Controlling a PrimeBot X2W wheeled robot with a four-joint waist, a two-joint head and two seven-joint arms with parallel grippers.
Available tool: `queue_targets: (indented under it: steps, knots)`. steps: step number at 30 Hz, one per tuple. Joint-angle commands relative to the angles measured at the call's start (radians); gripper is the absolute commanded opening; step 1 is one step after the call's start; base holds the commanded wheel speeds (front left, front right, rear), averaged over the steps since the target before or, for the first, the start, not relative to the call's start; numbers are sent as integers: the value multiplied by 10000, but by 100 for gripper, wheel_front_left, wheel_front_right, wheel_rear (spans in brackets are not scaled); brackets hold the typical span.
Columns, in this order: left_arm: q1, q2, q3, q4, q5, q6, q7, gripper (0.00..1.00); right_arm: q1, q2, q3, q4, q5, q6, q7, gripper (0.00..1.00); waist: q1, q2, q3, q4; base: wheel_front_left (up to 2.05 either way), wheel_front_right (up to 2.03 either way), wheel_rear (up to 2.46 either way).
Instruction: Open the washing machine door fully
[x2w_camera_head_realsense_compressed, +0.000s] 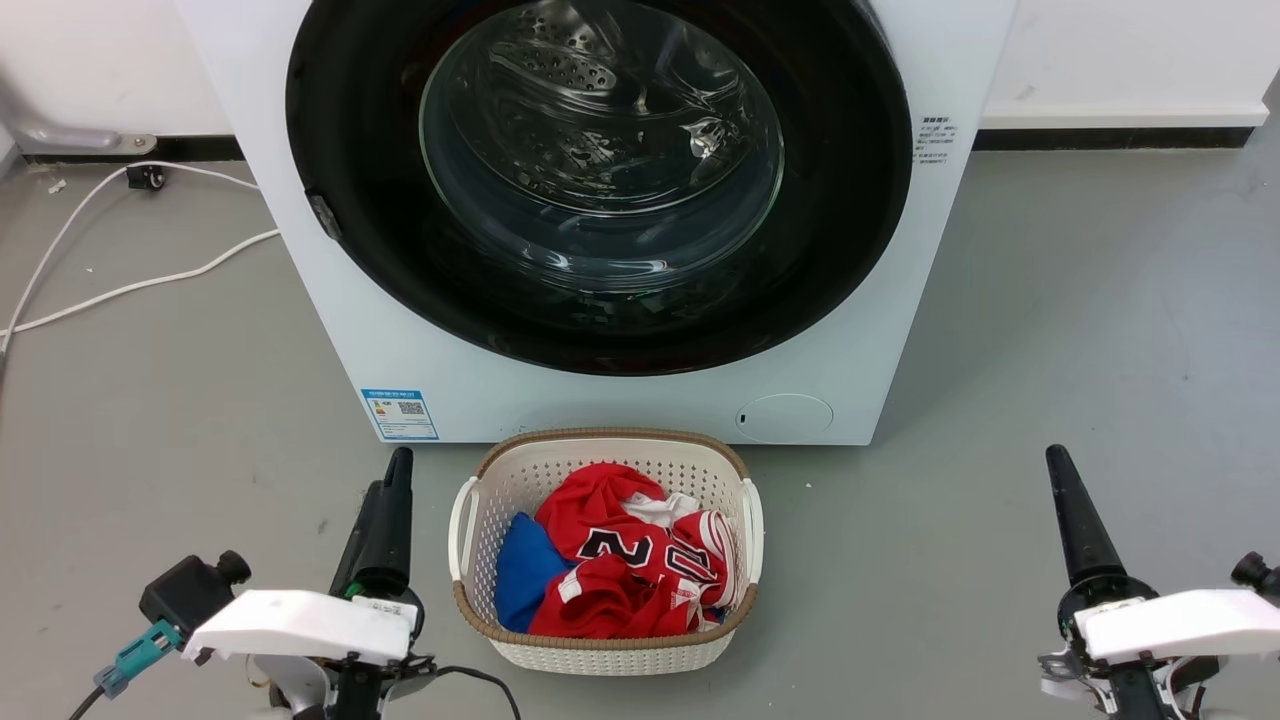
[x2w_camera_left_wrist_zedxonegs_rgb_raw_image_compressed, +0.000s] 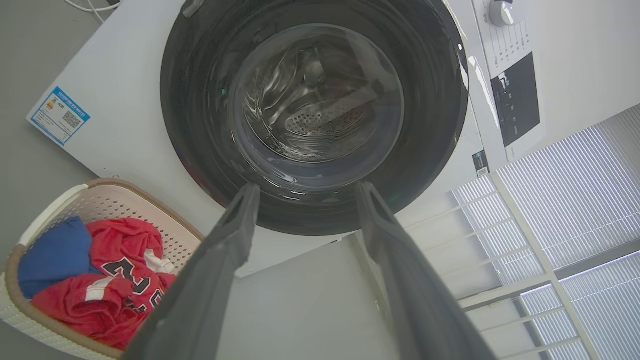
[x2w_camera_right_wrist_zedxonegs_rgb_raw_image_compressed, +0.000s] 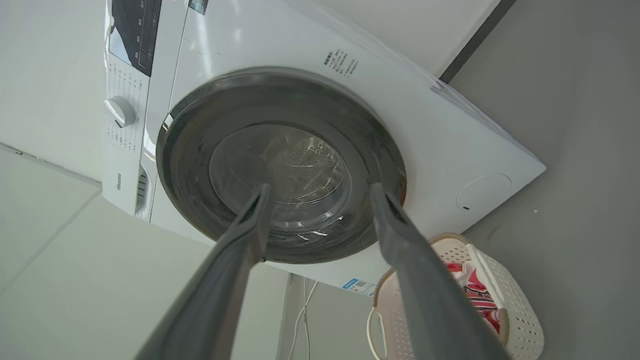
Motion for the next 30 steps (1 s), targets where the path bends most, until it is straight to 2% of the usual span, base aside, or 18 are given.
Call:
queue_targets:
  steps: [1, 24, 25, 30]
  knots:
    - [-268, 61, -77, -246, 563, -17, -120, 100, -59, -87, 59, -253, -565, 8, -117, 100, 0, -1, -3, 1, 0, 0, 0]
    - [-332, 395, -844, -170, 4285, 33, -846, 100, 306, -39, 311, -923, -4885, 14, -214, 100, 0, -1, -32, -23, 0, 0, 0]
    - [-348, 431, -944, -124, 4676, 75, -937, 100, 334, -63, 366, -996, -5320, 14, -176, 100, 0, -1, -35, -29, 0, 0, 0]
    - [-364, 433, -1048, -138, 5180, 119, -1070, 100, 412, -71, 389, -1134, -6002, 16, -208, 100, 0, -1, -40, -30, 0, 0, 0]
